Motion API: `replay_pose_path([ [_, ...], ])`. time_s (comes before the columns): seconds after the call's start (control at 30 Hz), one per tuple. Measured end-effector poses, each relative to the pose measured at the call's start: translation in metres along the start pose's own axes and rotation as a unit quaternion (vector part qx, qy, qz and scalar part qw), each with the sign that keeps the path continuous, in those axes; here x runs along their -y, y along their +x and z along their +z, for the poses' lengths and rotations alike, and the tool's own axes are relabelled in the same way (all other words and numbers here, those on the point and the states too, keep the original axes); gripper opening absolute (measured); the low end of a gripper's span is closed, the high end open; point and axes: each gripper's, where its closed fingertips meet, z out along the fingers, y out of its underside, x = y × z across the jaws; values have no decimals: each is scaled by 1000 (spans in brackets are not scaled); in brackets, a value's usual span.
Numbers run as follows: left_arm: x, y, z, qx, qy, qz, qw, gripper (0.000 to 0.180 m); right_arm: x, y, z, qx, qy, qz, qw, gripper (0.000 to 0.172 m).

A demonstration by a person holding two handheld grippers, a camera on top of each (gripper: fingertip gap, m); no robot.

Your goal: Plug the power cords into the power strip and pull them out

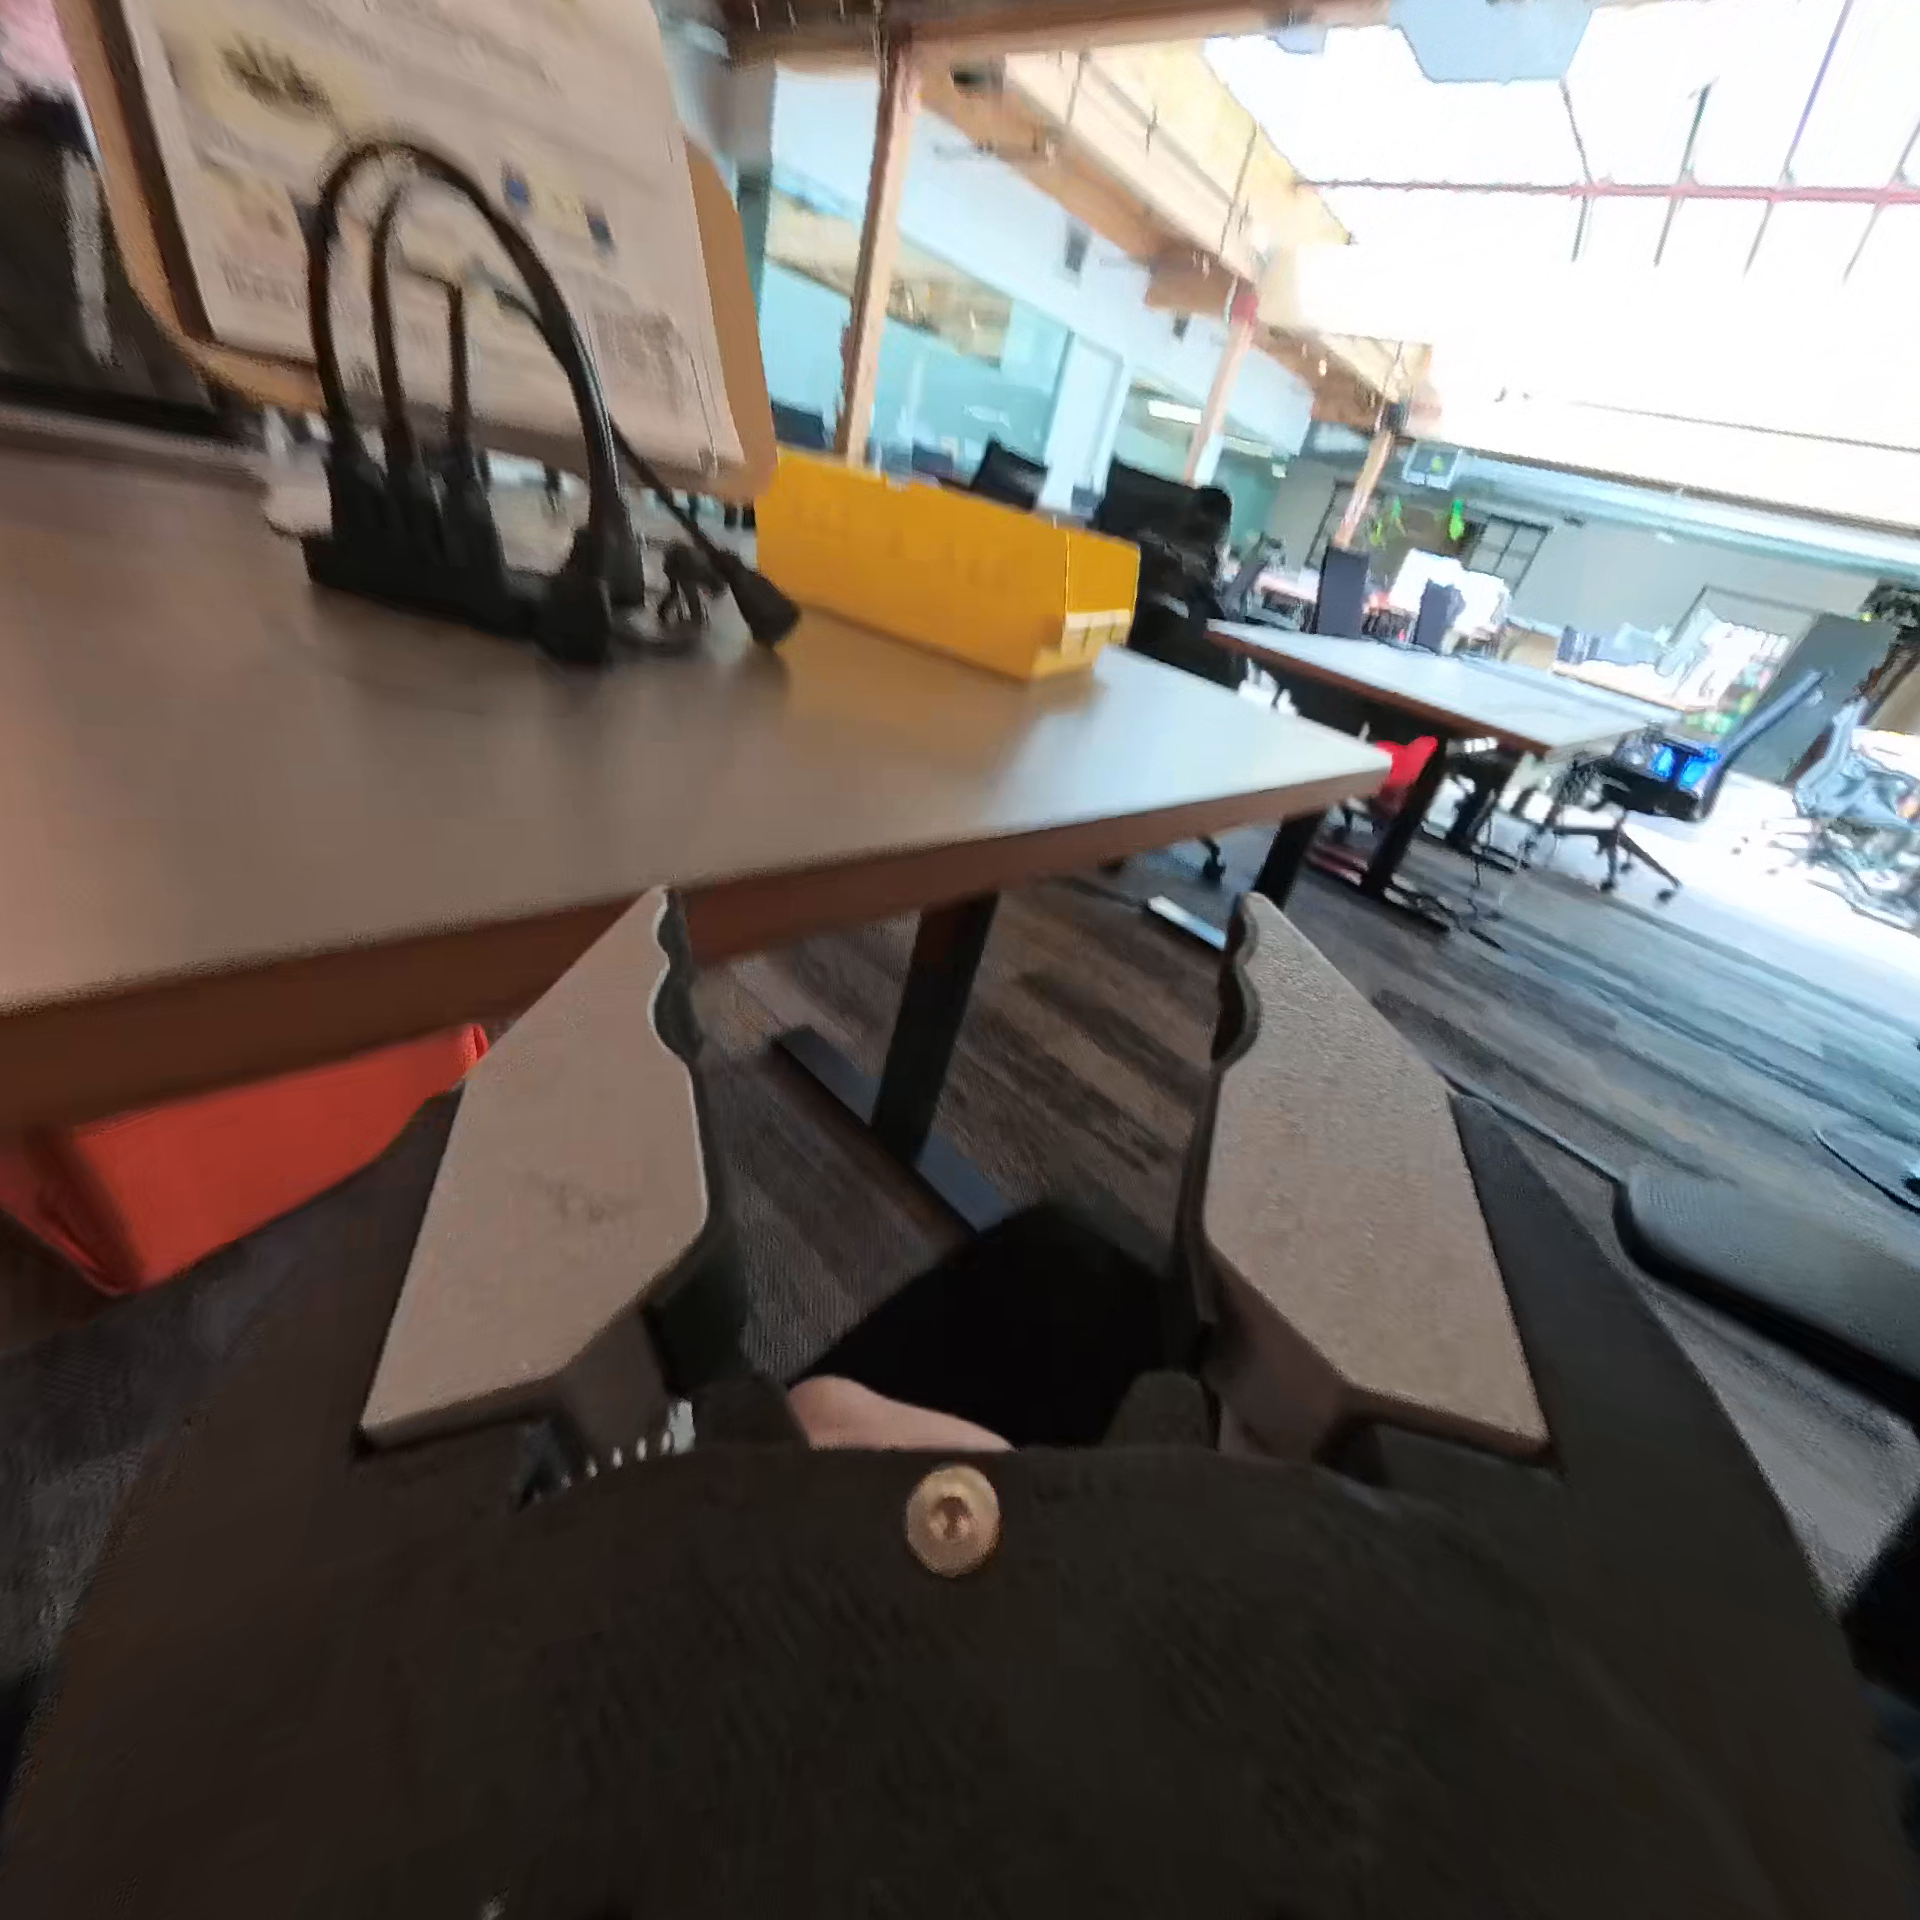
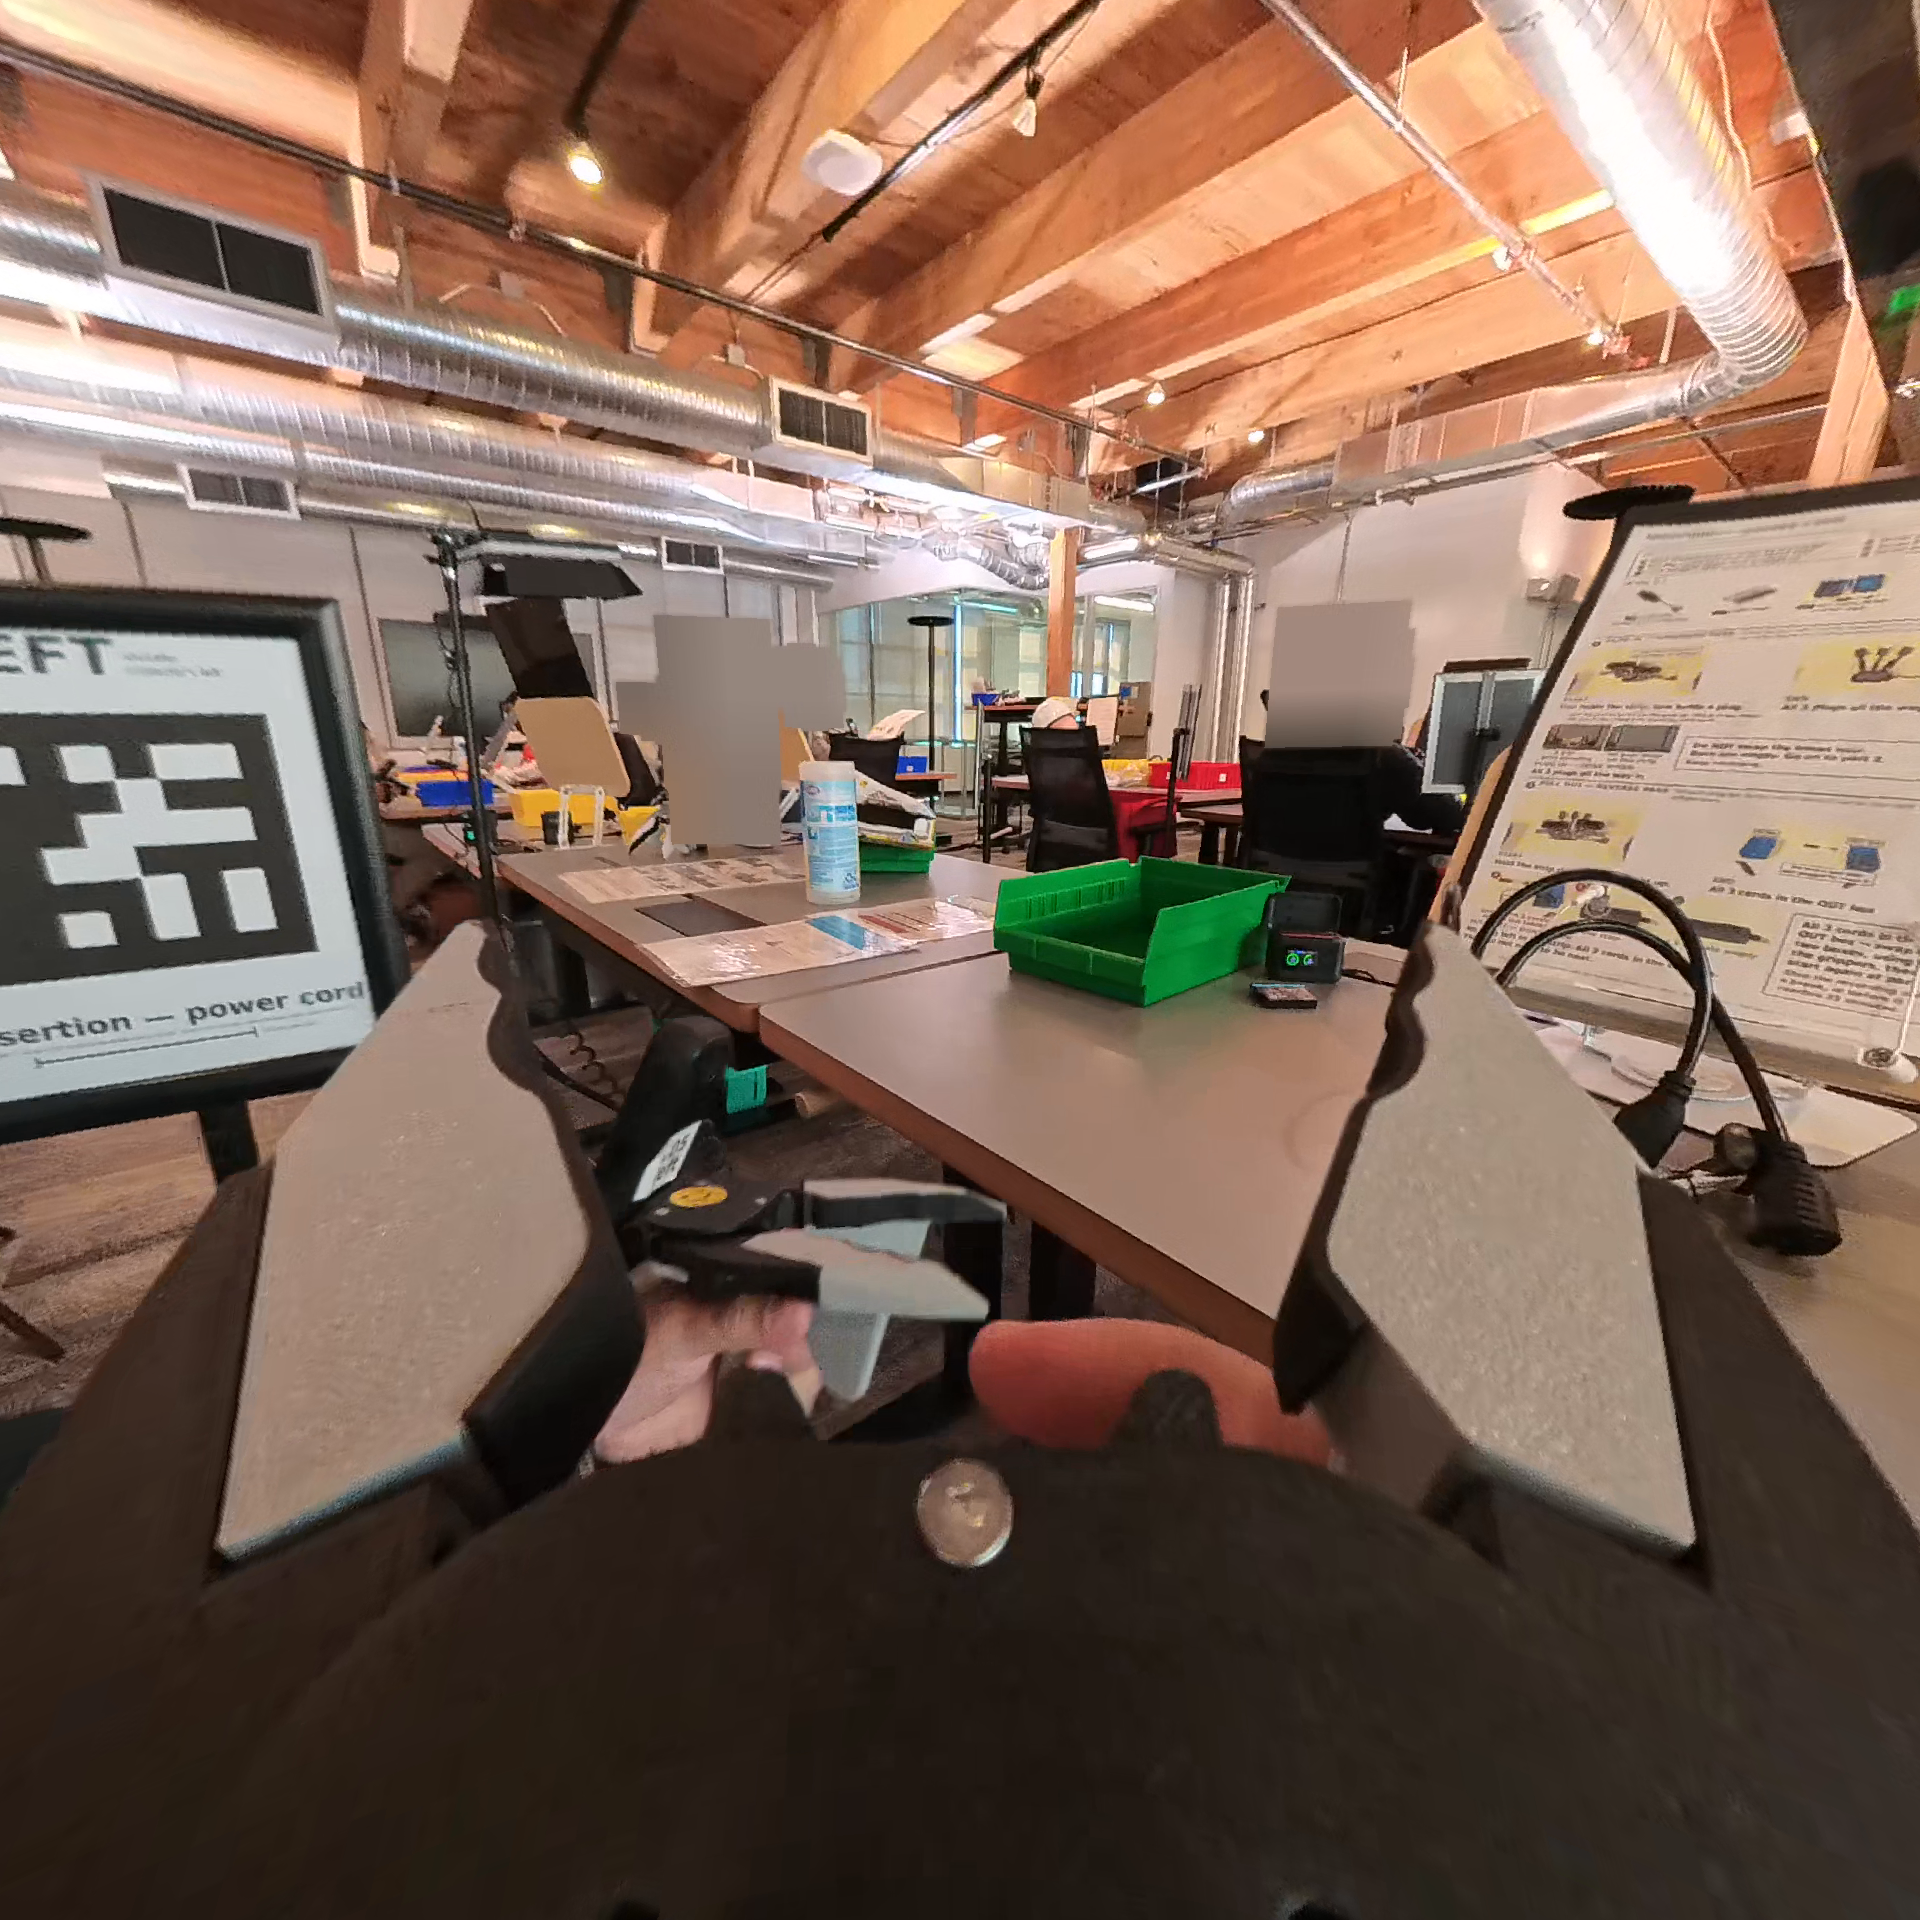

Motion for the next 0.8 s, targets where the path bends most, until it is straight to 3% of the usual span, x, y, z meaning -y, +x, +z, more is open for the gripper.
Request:
replay_pose_path([
  [0.17,76,19,24,28,65,75,995,106,13,12,-25,1,5,2,1000,157],
  [0.3,102,45,26,16,79,94,992,111,12,28,-46,-17,-1,20,1000,157],
  [0.53,95,114,-16,-128,73,46,988,111,10,26,-59,-31,3,46,998,157],
  [0.8,82,153,-41,-114,103,81,985,109,5,20,-67,-35,15,59,998,157],
])
